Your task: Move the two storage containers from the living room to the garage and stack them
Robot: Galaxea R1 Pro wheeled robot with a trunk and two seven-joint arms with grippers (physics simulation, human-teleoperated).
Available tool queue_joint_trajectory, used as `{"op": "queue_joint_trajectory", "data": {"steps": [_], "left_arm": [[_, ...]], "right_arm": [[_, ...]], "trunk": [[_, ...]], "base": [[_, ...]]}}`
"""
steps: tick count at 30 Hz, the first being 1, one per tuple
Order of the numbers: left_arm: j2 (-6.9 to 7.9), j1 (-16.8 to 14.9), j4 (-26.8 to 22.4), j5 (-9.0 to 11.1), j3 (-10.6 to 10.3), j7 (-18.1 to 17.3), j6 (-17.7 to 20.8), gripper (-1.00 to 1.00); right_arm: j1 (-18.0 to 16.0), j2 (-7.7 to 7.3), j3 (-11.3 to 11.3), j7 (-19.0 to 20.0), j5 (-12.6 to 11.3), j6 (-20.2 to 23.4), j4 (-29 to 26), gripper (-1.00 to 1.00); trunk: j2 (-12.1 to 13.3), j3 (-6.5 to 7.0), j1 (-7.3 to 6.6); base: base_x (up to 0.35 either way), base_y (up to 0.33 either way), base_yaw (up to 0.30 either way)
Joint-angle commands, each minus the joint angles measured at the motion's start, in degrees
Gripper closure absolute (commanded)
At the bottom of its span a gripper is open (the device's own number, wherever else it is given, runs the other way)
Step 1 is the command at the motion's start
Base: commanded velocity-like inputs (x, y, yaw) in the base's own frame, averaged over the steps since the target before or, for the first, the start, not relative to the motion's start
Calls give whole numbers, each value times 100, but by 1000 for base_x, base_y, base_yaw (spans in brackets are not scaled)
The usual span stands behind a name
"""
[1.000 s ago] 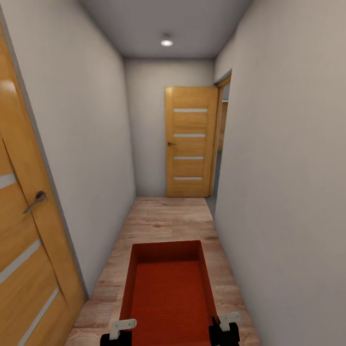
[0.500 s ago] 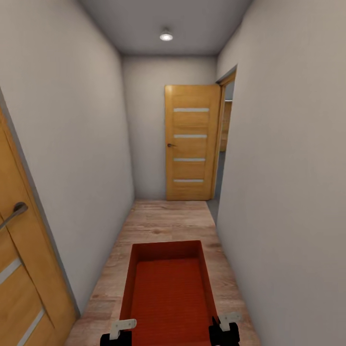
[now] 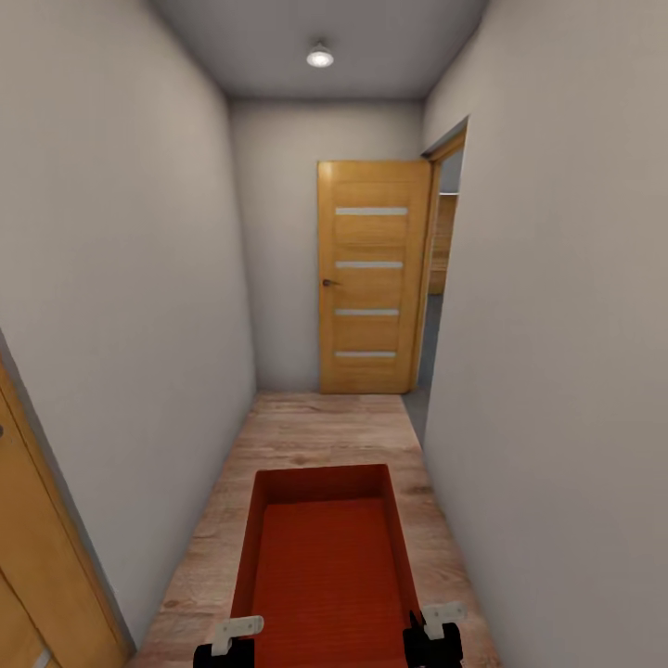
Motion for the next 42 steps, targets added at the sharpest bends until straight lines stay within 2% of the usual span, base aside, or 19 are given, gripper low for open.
{"op": "queue_joint_trajectory", "data": {"steps": [1, 42], "left_arm": [[29, -2, 3, 83, -108, 80, -39, 100], [26, -2, 3, 74, -108, 80, -39, 100]], "right_arm": [[-9, -3, 33, -67, 40, -4, 10, 100], [-5, -3, 42, -62, 40, -8, 10, 100]], "trunk": [[-6, -8, 4], [-6, -8, 4]], "base": [[340, 0, 0], [340, 0, 0]]}}
